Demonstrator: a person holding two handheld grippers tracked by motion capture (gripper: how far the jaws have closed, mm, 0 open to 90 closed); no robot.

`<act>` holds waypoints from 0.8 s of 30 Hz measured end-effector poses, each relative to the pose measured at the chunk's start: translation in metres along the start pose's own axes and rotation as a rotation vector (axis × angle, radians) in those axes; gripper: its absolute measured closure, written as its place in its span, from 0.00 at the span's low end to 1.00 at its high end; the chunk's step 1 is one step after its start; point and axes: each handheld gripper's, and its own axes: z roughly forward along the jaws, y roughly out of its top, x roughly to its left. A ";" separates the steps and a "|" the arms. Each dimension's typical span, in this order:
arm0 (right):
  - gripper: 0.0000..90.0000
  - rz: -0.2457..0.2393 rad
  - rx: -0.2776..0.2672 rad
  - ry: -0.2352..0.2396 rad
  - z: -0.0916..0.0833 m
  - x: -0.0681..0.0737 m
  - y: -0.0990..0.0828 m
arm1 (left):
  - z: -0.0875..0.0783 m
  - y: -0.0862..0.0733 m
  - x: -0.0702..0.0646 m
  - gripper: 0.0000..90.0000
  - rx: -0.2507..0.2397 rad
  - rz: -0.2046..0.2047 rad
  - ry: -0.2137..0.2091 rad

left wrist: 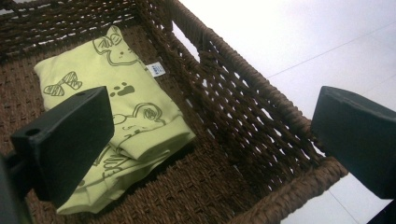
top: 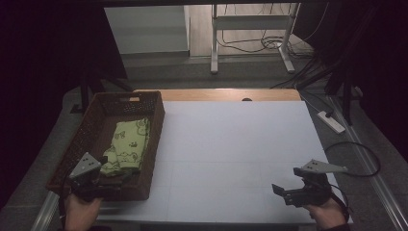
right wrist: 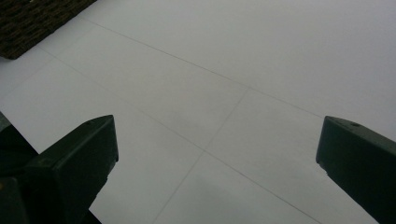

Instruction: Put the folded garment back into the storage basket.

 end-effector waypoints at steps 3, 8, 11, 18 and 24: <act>0.00 0.000 0.006 -0.019 -0.004 -0.001 -0.003 | -0.002 -0.001 -0.001 0.00 0.000 0.003 0.009; 0.00 0.002 0.005 -0.047 -0.009 -0.002 -0.009 | -0.006 -0.005 -0.002 0.00 -0.002 0.006 0.030; 0.00 0.000 0.011 -0.062 -0.012 -0.002 -0.011 | -0.007 -0.008 -0.002 0.00 -0.002 0.004 0.035; 0.00 0.012 0.009 -0.094 -0.019 0.000 -0.016 | -0.010 -0.014 -0.002 0.00 -0.003 0.000 0.051; 0.00 0.037 0.010 -0.118 -0.027 -0.002 -0.022 | -0.014 -0.020 -0.002 0.00 -0.013 -0.013 0.051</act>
